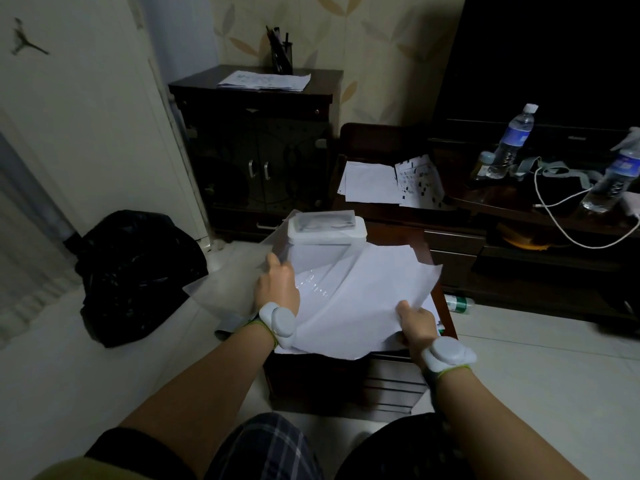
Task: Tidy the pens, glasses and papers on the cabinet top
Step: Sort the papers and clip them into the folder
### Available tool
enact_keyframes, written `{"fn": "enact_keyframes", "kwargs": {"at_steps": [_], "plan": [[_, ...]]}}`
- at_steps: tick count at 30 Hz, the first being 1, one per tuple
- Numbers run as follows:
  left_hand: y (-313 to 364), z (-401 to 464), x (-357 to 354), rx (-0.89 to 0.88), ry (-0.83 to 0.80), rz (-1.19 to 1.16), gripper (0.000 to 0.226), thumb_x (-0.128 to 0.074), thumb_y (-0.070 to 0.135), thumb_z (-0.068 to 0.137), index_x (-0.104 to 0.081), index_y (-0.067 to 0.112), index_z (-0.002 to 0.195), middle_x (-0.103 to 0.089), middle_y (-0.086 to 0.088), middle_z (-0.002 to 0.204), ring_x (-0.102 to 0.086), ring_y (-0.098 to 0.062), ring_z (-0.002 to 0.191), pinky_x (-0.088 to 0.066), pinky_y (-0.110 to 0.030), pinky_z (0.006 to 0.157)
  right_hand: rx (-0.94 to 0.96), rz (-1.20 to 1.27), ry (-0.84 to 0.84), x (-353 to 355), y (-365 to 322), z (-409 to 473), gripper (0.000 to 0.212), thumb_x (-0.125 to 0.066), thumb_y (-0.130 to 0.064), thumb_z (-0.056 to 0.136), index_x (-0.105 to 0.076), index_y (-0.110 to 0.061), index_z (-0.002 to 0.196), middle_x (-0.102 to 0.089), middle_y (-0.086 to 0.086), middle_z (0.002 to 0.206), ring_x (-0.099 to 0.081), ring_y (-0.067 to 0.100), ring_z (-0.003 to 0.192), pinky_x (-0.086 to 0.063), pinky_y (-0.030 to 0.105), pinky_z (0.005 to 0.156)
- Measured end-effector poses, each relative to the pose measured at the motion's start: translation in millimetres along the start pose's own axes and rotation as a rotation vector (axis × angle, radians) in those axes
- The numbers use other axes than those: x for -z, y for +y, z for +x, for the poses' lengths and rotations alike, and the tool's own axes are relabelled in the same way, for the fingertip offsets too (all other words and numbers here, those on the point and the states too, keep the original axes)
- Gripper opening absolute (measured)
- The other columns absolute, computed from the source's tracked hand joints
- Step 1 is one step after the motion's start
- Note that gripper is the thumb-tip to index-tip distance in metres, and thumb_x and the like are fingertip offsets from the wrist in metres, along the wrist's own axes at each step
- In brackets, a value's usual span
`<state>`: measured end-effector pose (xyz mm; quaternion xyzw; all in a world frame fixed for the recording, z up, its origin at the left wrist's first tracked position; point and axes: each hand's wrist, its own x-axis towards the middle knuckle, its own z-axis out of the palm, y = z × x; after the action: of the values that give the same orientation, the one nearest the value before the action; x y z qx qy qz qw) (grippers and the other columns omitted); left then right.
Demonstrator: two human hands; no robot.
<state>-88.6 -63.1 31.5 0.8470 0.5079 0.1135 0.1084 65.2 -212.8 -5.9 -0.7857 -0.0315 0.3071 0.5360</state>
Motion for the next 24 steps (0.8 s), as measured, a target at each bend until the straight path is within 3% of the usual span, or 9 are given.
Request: {"fn": "enact_keyframes", "kwargs": {"at_steps": [2, 5, 10, 17, 19, 23, 24], "plan": [[-3, -1, -4, 0.010, -0.008, -0.006, 0.021, -0.038, -0.008, 0.087, -0.053, -0.002, 0.101, -0.038, -0.018, 0.125, -0.058, -0.039, 0.088, -0.045, -0.040, 0.068, -0.018, -0.038, -0.006, 14, 1, 5, 0.023, -0.044, -0.016, 0.095, -0.054, 0.002, 0.105, -0.058, 0.025, 0.110, -0.057, 0.037, 0.082, -0.052, 0.046, 0.072], [-7, -1, -8, 0.026, -0.012, -0.004, 0.020, -0.038, -0.008, 0.087, -0.053, -0.002, 0.099, -0.039, -0.018, 0.123, -0.058, -0.037, 0.088, -0.045, -0.039, 0.066, -0.077, -0.056, 0.010, 38, 7, 9, 0.035, -0.048, -0.015, 0.096, -0.051, 0.012, 0.116, -0.055, 0.022, 0.103, -0.054, 0.031, 0.075, -0.050, 0.041, 0.065], [-12, -1, -9, 0.050, -0.018, 0.013, 0.019, -0.039, -0.007, 0.088, -0.055, -0.002, 0.099, -0.039, -0.018, 0.123, -0.059, -0.037, 0.090, -0.046, -0.039, 0.068, -0.103, -0.142, -0.017, 61, 16, 6, 0.042, -0.047, -0.018, 0.098, -0.048, 0.016, 0.122, -0.053, 0.028, 0.125, -0.054, 0.042, 0.108, -0.045, 0.046, 0.087], [-11, -5, -6, 0.058, -0.031, 0.022, 0.019, -0.041, -0.006, 0.089, -0.054, -0.004, 0.101, -0.038, -0.019, 0.124, -0.060, -0.038, 0.091, -0.049, -0.041, 0.071, -0.068, -0.192, -0.097, 61, 17, -5, 0.045, -0.048, -0.026, 0.097, -0.049, 0.009, 0.125, -0.058, 0.025, 0.120, -0.059, 0.040, 0.100, -0.047, 0.050, 0.090], [-12, -5, -7, 0.066, -0.032, 0.022, 0.018, -0.041, -0.006, 0.089, -0.055, -0.004, 0.100, -0.038, -0.019, 0.124, -0.060, -0.038, 0.092, -0.049, -0.041, 0.072, -0.056, -0.179, -0.110, 61, 15, -6, 0.046, -0.048, -0.026, 0.097, -0.049, 0.010, 0.127, -0.058, 0.023, 0.122, -0.058, 0.036, 0.097, -0.047, 0.043, 0.085], [-14, -8, -9, 0.072, -0.043, 0.028, 0.018, -0.042, -0.006, 0.088, -0.056, -0.004, 0.099, -0.038, -0.018, 0.123, -0.060, -0.038, 0.093, -0.048, -0.041, 0.072, -0.049, -0.210, -0.125, 64, 11, -7, 0.048, -0.048, -0.028, 0.097, -0.049, 0.010, 0.126, -0.056, 0.022, 0.128, -0.057, 0.036, 0.105, -0.045, 0.042, 0.095], [-15, -8, -9, 0.071, -0.043, 0.031, 0.018, -0.042, -0.006, 0.089, -0.055, -0.004, 0.100, -0.038, -0.018, 0.123, -0.059, -0.038, 0.093, -0.048, -0.041, 0.072, -0.048, -0.212, -0.136, 64, 10, -8, 0.047, -0.048, -0.027, 0.097, -0.050, 0.010, 0.125, -0.057, 0.022, 0.127, -0.058, 0.034, 0.099, -0.047, 0.038, 0.089]]}}
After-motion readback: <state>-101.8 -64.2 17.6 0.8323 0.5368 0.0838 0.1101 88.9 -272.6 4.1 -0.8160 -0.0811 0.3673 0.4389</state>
